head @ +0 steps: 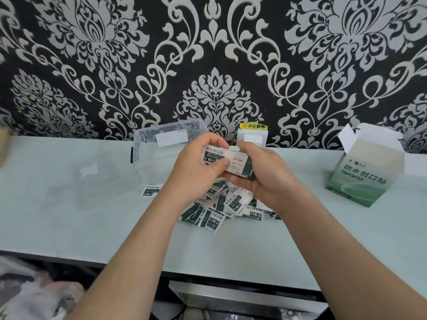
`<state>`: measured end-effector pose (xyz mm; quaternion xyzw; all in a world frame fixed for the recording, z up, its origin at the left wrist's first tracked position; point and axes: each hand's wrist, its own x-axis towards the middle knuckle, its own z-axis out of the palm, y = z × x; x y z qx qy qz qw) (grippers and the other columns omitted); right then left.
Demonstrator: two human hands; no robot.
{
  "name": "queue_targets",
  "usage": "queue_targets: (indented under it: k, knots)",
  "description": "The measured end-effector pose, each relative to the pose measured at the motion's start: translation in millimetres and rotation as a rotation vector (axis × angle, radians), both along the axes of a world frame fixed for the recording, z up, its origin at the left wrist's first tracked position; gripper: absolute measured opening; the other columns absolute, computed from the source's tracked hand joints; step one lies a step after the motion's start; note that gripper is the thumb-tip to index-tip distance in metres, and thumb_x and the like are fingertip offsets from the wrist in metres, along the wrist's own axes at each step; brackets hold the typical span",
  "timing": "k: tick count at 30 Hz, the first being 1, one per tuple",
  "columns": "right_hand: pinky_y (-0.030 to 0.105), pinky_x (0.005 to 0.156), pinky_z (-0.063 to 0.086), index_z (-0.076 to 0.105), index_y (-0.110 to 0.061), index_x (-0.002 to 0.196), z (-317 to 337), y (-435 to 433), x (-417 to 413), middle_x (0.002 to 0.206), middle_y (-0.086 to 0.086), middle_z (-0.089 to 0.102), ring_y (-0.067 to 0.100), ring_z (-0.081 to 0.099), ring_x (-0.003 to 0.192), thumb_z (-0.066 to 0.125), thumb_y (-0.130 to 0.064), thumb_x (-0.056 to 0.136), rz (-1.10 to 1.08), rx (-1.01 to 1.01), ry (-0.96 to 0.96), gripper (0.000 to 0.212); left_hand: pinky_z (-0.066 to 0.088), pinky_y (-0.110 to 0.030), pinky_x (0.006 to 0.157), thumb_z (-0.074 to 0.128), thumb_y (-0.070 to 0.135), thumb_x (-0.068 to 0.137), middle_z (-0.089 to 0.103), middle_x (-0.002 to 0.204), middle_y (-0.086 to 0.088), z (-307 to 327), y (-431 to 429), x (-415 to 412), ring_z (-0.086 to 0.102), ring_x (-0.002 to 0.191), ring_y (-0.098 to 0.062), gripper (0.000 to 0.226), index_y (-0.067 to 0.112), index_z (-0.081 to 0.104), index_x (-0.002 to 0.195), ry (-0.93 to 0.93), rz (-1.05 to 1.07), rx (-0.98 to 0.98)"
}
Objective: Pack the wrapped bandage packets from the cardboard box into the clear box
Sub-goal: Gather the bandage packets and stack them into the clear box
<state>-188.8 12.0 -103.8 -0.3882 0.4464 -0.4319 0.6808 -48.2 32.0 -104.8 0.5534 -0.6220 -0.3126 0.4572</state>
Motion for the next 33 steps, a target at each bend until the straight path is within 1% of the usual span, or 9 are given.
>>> queue_targets:
  k: [6, 10, 13, 17, 21, 24, 28, 31, 33]
  knots:
    - [0.024, 0.046, 0.046, 0.058, -0.009, 0.083, 3.1, -0.5, 2.3, 0.061, 0.004, 0.066, 0.013, 0.058, 0.048, 0.051, -0.014, 0.094, -0.213, 0.057, -0.025, 0.013, 0.053, -0.023, 0.057, 0.066, 0.014, 0.089, 0.064, 0.080, 0.010, -2.3, 5.0, -23.6, 0.058, 0.061, -0.001, 0.019, 0.030, 0.062, 0.097, -0.043, -0.048, 0.004]
    - [0.019, 0.037, 0.038, 0.063, -0.008, 0.091, 4.5, -1.6, -0.1, 0.075, 0.009, 0.061, 0.014, 0.055, 0.054, 0.058, -0.011, 0.090, -0.289, 0.059, -0.059, 0.006, 0.051, -0.020, 0.054, 0.072, 0.012, 0.084, 0.067, 0.076, 0.009, 2.7, 3.7, -22.3, 0.061, 0.060, -0.004, 0.017, 0.027, 0.069, 0.090, 0.007, 0.082, -0.055]
    - [0.022, 0.042, 0.042, 0.066, -0.009, 0.091, 4.9, -2.8, 0.4, 0.085, 0.010, 0.061, 0.019, 0.056, 0.062, 0.053, -0.009, 0.094, -0.289, -0.033, -0.074, 0.013, 0.050, -0.019, 0.050, 0.073, 0.007, 0.084, 0.069, 0.077, 0.006, 4.6, 4.9, -22.9, 0.066, 0.057, -0.009, 0.018, 0.023, 0.068, 0.090, 0.081, 0.085, -0.015]
    - [0.031, 0.050, 0.045, 0.064, -0.013, 0.093, -0.5, -2.7, 9.2, 0.088, 0.015, 0.063, 0.026, 0.054, 0.068, 0.043, -0.013, 0.097, -0.216, -0.263, 0.162, 0.021, 0.054, -0.030, 0.051, 0.070, 0.011, 0.086, 0.067, 0.089, 0.004, 2.7, 5.2, -34.4, 0.067, 0.053, -0.021, 0.017, 0.023, 0.060, 0.094, 0.226, 0.103, -0.004]
    - [0.024, 0.051, 0.039, 0.062, -0.016, 0.088, -0.7, 0.7, 10.3, 0.060, -0.011, 0.052, 0.005, 0.043, 0.051, 0.043, -0.009, 0.097, -0.317, -0.507, 0.331, 0.022, 0.040, -0.026, 0.043, 0.058, 0.025, 0.092, 0.057, 0.058, 0.007, 3.7, 1.1, -38.7, 0.054, 0.045, -0.018, 0.013, 0.014, 0.055, 0.085, 0.401, 0.230, 0.055]
    - [0.028, 0.056, 0.041, 0.059, -0.021, 0.085, -0.8, 6.4, 18.6, 0.066, -0.015, 0.053, 0.005, 0.047, 0.058, 0.045, -0.010, 0.094, -0.355, -0.455, 0.262, 0.019, 0.031, -0.022, 0.040, 0.050, 0.013, 0.087, 0.047, 0.054, -0.003, 4.4, -2.7, -37.4, 0.042, 0.048, -0.021, 0.017, 0.012, 0.049, 0.071, 0.463, 0.308, 0.071]
    - [0.027, 0.049, 0.041, 0.053, -0.018, 0.086, 2.1, 3.8, 18.9, 0.085, 0.005, 0.058, 0.018, 0.054, 0.070, 0.044, -0.018, 0.095, -0.236, -0.150, 0.079, 0.013, 0.037, -0.027, 0.051, 0.046, 0.016, 0.082, 0.051, 0.057, 0.008, 1.5, -5.2, -32.7, 0.046, 0.059, -0.015, 0.022, 0.017, 0.053, 0.062, 0.274, 0.324, -0.098]
    - [0.021, 0.040, 0.031, 0.050, -0.015, 0.076, 2.1, 3.3, 11.0, 0.070, 0.005, 0.058, 0.015, 0.052, 0.048, 0.041, -0.029, 0.099, -0.120, -0.226, 0.291, 0.027, 0.034, -0.017, 0.052, 0.047, 0.011, 0.088, 0.049, 0.057, 0.009, 0.4, -5.1, -30.2, 0.042, 0.055, -0.003, 0.021, 0.006, 0.058, 0.071, 0.092, 0.307, -0.208]
    - [0.021, 0.039, 0.027, 0.039, -0.018, 0.062, 0.5, 2.8, 10.5, 0.055, -0.002, 0.044, 0.011, 0.037, 0.039, 0.044, -0.023, 0.097, -0.162, -0.299, 0.317, 0.035, 0.033, -0.022, 0.045, 0.048, 0.009, 0.088, 0.047, 0.056, 0.001, 1.5, -5.8, -28.2, 0.040, 0.049, -0.008, 0.020, 0.001, 0.055, 0.071, 0.174, 0.303, -0.117]
